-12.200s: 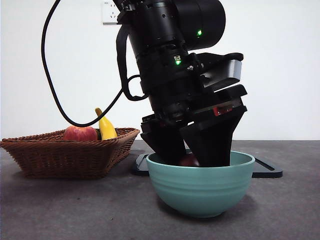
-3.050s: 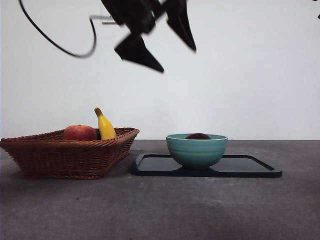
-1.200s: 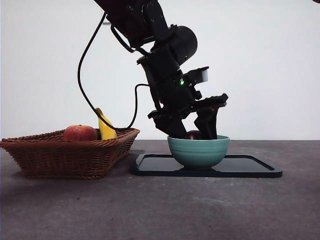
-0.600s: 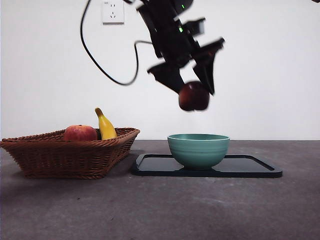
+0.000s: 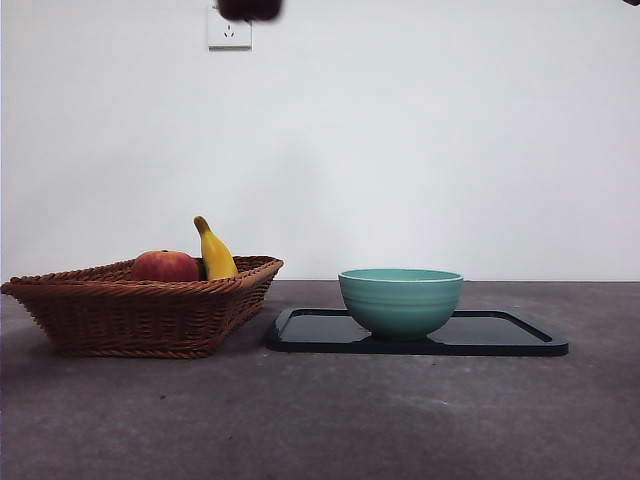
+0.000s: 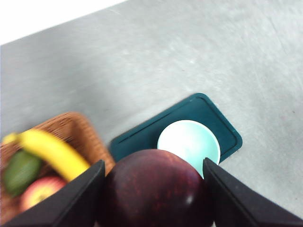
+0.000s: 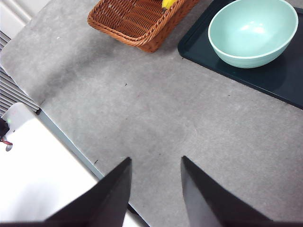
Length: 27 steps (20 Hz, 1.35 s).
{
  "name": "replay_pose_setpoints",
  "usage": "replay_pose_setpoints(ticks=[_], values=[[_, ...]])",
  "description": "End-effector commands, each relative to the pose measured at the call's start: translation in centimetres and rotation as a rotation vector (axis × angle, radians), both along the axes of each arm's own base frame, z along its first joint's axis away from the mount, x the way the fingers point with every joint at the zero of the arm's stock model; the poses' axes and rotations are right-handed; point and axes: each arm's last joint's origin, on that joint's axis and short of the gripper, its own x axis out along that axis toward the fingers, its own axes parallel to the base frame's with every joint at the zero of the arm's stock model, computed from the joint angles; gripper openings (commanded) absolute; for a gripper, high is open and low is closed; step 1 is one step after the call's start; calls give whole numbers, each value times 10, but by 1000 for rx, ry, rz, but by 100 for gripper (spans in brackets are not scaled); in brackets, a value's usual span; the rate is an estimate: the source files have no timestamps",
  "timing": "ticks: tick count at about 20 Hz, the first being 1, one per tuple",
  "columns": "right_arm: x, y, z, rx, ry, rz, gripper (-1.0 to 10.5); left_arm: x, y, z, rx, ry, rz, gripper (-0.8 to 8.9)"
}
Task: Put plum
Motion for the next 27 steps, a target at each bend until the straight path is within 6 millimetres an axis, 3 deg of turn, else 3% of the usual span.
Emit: replay_pose_setpoints(ticks=[1, 4, 8, 14, 20, 27], values=[[1, 1, 2, -4, -24, 12, 167, -12, 17, 9, -1, -13, 25, 239], [1, 1, 2, -5, -26, 14, 167, -26, 42, -7, 10, 8, 79, 239], [1, 1, 2, -5, -26, 14, 167, -34, 58, -53, -11, -26, 123, 239], [1, 1, 2, -4, -22, 12, 167, -18, 58, -129, 5, -16, 138, 239], [1, 1, 2, -3, -23, 11, 167, -7, 70, -197, 24, -12, 177, 239], [1, 1, 3, 2, -27, 8, 167, 20, 65, -247, 68, 39, 166, 239]])
